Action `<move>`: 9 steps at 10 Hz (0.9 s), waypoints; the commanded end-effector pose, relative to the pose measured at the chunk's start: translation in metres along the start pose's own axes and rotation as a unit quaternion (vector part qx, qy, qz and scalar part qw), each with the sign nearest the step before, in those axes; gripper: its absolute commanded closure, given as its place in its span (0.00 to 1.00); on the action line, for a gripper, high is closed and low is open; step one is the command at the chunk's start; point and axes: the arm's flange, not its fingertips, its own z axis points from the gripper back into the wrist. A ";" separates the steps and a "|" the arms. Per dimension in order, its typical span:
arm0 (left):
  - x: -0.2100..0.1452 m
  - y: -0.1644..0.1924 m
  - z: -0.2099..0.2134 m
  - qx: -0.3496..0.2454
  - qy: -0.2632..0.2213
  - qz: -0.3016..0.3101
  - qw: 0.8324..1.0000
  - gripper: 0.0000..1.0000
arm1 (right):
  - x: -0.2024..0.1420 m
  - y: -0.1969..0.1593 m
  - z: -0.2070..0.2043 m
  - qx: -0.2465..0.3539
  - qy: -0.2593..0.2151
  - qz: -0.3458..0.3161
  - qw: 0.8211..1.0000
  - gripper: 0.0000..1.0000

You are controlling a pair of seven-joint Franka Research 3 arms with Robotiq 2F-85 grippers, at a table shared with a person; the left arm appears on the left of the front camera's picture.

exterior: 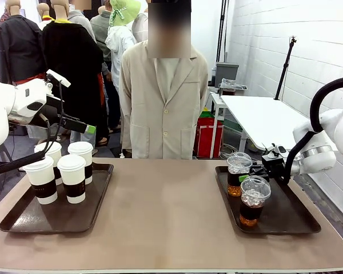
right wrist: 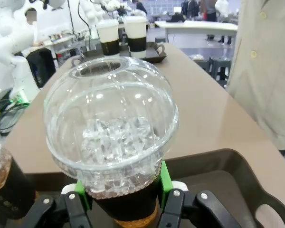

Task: Distribute the coffee onto the tray.
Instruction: Pick up another iced Americano from the middle of the table and place it on the right Handle tray.

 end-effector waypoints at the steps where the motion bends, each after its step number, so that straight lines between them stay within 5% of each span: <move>1: -0.001 0.000 -0.001 0.001 0.002 0.004 1.000 0.00 | -0.004 -0.007 0.009 0.001 0.002 0.019 1.000 0.37; 6: -0.001 0.000 -0.001 0.001 0.002 0.004 1.000 0.00 | -0.013 -0.013 0.010 0.017 0.004 0.009 1.000 0.37; 8: -0.001 0.000 -0.001 0.001 0.002 0.004 1.000 0.00 | -0.012 -0.010 0.011 0.022 0.000 -0.003 1.000 0.00; 9: -0.001 0.000 -0.001 0.001 0.002 0.004 1.000 0.00 | -0.011 -0.007 0.013 0.021 0.001 -0.009 1.000 0.00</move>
